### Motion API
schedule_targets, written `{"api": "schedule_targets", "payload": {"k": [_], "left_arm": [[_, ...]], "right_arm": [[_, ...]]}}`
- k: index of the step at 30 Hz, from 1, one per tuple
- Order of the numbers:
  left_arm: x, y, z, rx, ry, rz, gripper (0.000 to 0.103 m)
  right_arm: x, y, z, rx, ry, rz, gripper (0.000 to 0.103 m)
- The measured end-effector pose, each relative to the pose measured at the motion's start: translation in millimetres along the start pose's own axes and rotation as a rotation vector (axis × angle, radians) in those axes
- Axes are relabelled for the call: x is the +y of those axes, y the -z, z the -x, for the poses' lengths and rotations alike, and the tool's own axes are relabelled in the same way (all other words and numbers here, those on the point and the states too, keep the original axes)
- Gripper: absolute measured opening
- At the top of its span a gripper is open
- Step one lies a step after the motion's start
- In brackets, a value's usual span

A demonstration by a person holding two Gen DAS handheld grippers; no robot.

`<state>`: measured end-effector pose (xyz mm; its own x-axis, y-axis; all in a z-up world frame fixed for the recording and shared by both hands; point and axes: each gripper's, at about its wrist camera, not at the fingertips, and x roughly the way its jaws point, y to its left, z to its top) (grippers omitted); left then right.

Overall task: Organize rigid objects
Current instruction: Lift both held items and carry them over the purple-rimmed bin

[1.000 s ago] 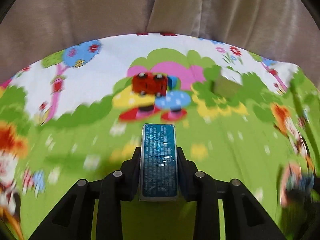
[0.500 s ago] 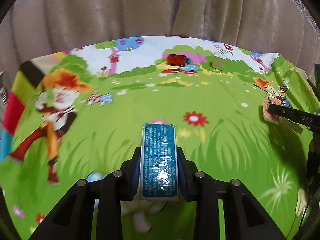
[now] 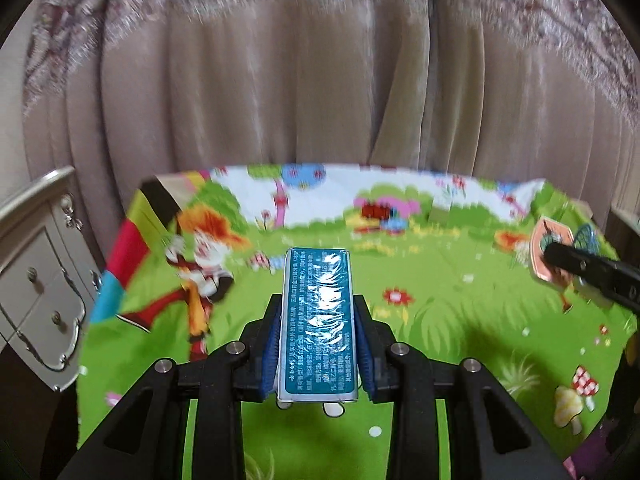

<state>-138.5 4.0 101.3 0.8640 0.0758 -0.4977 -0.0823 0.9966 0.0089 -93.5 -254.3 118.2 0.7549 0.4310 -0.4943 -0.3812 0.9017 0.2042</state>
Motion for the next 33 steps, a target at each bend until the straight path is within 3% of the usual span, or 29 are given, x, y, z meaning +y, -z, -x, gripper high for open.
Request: {"api": "schedule_targets", "payload": {"k": [12, 33], "left_arm": [[-20.2, -27.1, 64.3, -0.176, 0.052, -0.028, 0.034], [-116.8, -34.4, 134.0, -0.303, 0.216, -0.212, 0.034]], "right_arm": [[28.0, -5.0, 97.7, -0.146, 0.045, 0.121, 0.045], [-13.9, 20.8, 215.9, -0.236, 0.216, 0.122, 0.045]]}}
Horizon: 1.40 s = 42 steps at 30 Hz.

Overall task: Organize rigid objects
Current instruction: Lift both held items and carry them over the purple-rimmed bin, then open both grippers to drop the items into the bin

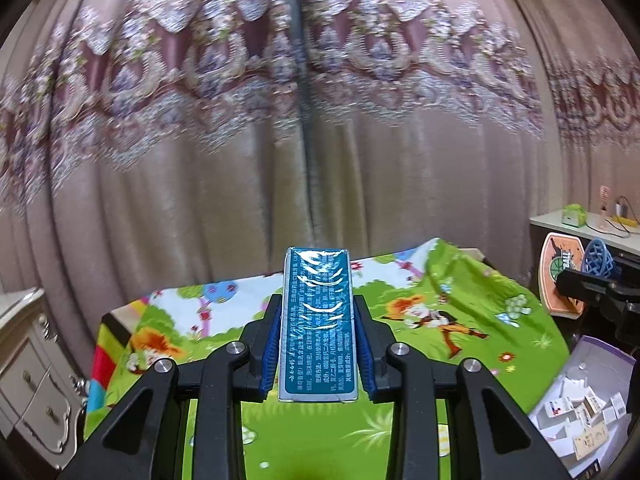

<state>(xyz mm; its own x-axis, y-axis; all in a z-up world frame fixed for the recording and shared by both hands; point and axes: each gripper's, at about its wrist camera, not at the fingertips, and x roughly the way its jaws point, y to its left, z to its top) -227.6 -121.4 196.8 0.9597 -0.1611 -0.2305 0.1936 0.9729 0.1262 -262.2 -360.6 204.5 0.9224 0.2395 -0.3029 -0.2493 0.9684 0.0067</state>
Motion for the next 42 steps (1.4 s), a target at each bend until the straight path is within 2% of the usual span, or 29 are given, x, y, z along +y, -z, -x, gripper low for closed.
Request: {"api": "schedule_targets", "payload": {"k": [8, 16, 24, 28, 36, 38, 39, 40, 42], "left_arm": [[-55.9, -11.1, 4.5, -0.019, 0.108, -0.095, 0.034], [-118.0, -4.4, -5.7, 0.029, 0.247, -0.18, 0.034], [-188.8, 10.6, -11.0, 0.109, 0.425, -0.287, 0.034], [-223.8, 23.9, -12.1, 0.177, 0.526, -0.334, 0.034], [-264.6, 45.8, -19.1, 0.303, 0.67, -0.363, 0.034], [-268.9, 50.3, -22.0, 0.338, 0.736, -0.339, 0.035], [-270.7, 52.8, -22.4, 0.36, 0.778, -0.325, 0.038], [-271.7, 55.3, -23.7, 0.392, 0.81, -0.311, 0.05], [-270.4, 57.9, -25.9, 0.404, 0.815, -0.297, 0.064]], "right_arm": [[-44.0, 15.1, 39.8, -0.011, 0.107, -0.062, 0.045], [-85.8, 33.4, 68.0, 0.007, 0.211, -0.131, 0.045], [-121.6, 60.4, 88.0, 0.083, 0.31, -0.179, 0.045], [-139.4, 72.8, 94.6, 0.134, 0.369, -0.199, 0.045], [-169.2, 96.3, 103.8, 0.245, 0.437, -0.252, 0.045], [-175.1, 102.1, 102.4, 0.271, 0.436, -0.276, 0.046], [-177.5, 104.2, 101.1, 0.287, 0.43, -0.288, 0.048], [-180.4, 106.6, 98.8, 0.308, 0.429, -0.301, 0.052], [-185.7, 110.7, 97.5, 0.328, 0.459, -0.323, 0.072]]}}
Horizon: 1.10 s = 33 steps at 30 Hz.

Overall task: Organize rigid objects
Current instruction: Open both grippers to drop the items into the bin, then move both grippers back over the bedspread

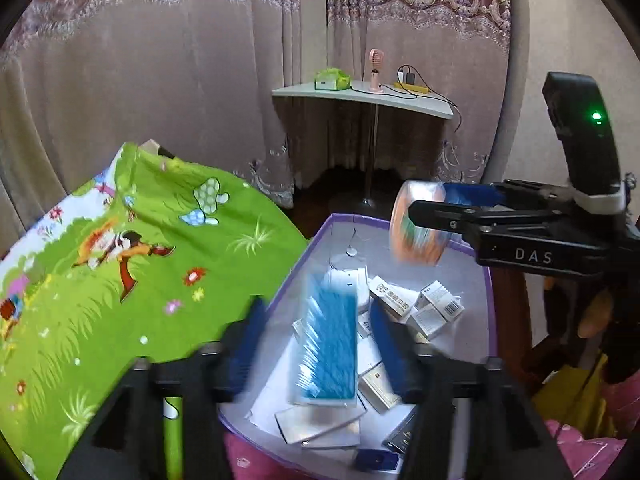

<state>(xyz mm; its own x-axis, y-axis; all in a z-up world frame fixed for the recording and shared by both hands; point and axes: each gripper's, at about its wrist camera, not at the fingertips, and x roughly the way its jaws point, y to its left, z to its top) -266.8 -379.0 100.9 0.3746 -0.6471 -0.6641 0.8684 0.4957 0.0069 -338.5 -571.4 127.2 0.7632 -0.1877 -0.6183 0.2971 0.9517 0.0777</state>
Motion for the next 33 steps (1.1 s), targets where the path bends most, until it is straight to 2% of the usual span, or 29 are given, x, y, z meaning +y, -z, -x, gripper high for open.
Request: {"api": "schedule_targets", "payload": {"k": [4, 10, 15, 16, 21, 26, 30, 33], "left_arm": [[17.8, 4.3, 10.5, -0.05, -0.073, 0.04, 0.072], [95.0, 21.9, 24.1, -0.077, -0.227, 0.195, 0.076], [194.0, 78.7, 41.0, -0.006, -0.474, 0.359, 0.079], [221.2, 96.4, 47.9, 0.019, -0.535, 0.416, 0.079], [324.1, 169.2, 85.5, 0.102, -0.74, 0.646, 0.079], [394.9, 221.7, 120.7, 0.121, -0.829, 0.848, 0.081], [421.0, 237.5, 125.7, 0.131, -0.883, 0.85, 0.082], [438.0, 243.0, 119.1, 0.159, -0.819, 0.884, 0.084]], "right_arm": [[-5.6, -2.9, 3.0, -0.023, -0.012, -0.051, 0.076], [14.3, -9.4, -5.3, -0.014, -0.049, -0.025, 0.078], [69.2, -11.2, -33.7, 0.047, -0.131, 0.085, 0.079], [77.9, -10.9, -38.2, 0.057, -0.143, 0.104, 0.079], [156.6, -10.3, -83.2, 0.141, -0.258, 0.273, 0.081], [227.6, -14.5, -148.6, 0.238, -0.338, 0.356, 0.081], [285.4, -26.8, -211.4, 0.318, -0.383, 0.396, 0.081], [329.3, -42.6, -253.3, 0.305, -0.399, 0.442, 0.081]]}}
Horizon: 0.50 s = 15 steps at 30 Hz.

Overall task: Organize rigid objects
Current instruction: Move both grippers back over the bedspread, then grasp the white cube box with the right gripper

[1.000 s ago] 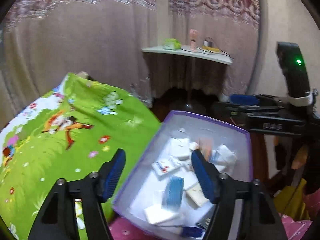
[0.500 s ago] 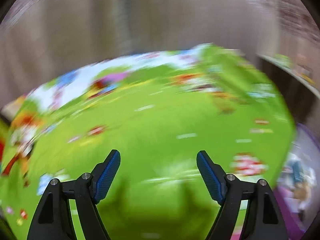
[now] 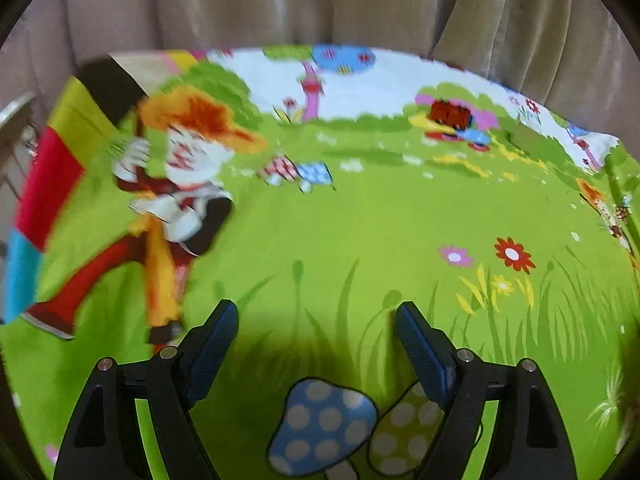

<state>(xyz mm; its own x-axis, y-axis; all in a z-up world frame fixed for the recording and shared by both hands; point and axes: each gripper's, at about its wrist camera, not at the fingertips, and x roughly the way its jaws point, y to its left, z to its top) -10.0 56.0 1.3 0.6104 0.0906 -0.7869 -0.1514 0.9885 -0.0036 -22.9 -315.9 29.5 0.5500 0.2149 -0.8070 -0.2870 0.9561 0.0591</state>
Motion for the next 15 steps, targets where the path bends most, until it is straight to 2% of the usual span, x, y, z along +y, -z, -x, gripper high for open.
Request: {"api": "schedule_targets", "payload": {"k": [3, 9, 15], "left_arm": [[0.5, -1.1, -3.6, 0.003, 0.0, 0.002, 0.087], [1.5, 1.3, -3.0, 0.023, -0.022, 0.03, 0.102], [2.0, 1.1, -4.8, 0.025, -0.022, 0.028, 0.103]], "right_arm": [[1.6, -44.8, -42.5, -0.007, -0.022, -0.01, 0.081], [-9.9, -136.8, -124.9, -0.004, 0.029, -0.041, 0.081], [-14.4, -194.3, -182.2, 0.009, 0.079, 0.016, 0.081]]}}
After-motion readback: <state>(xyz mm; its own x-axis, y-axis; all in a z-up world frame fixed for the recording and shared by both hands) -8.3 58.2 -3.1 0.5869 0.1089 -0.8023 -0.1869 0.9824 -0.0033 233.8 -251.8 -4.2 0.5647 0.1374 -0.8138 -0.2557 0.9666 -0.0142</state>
